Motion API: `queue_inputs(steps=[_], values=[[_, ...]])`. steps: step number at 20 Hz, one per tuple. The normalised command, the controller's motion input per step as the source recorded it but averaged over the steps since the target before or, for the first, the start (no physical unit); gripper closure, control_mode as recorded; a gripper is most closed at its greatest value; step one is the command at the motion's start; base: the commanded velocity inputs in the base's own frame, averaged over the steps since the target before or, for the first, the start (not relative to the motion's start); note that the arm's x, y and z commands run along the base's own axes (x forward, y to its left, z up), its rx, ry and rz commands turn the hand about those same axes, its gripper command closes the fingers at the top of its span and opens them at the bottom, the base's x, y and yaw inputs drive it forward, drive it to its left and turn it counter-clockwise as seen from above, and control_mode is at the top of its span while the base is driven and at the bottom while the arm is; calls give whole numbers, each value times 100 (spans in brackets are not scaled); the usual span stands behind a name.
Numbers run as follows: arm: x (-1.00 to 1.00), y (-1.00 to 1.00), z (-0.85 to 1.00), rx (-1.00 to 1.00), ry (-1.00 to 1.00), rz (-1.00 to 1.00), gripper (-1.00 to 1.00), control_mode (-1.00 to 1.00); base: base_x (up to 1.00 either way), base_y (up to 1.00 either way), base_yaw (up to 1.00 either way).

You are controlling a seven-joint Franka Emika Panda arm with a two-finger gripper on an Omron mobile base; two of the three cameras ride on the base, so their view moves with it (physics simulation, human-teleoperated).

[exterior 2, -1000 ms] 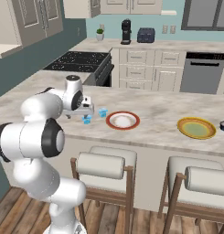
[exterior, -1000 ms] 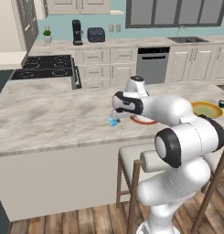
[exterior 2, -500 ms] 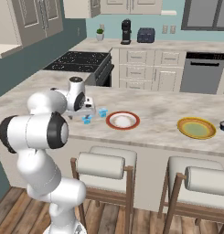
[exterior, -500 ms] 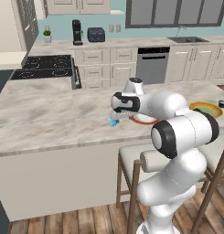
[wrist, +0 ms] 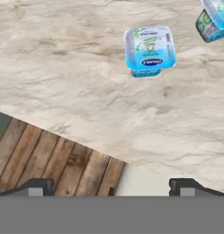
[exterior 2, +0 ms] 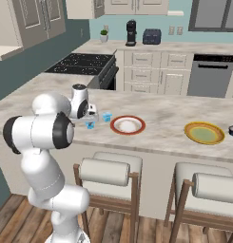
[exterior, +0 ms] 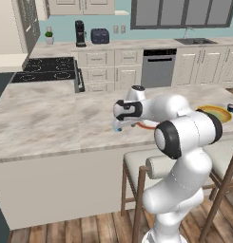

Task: Place two yogurt containers on each plate.

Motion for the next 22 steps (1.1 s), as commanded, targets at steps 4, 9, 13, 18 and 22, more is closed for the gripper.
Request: queue_inputs(steps=[4,9,13,18,22], values=[[8,2,0,0,0,0,-100,-100,0,0,0],[11,0,0,0,-1,0,-100,-100,0,0,0],[16,0,0,0,-2,0,-100,-100,0,0,0],[23,0,0,0,-1,0,-100,-100,0,0,0],[24,0,0,0,0,0,-100,-100,0,0,0]])
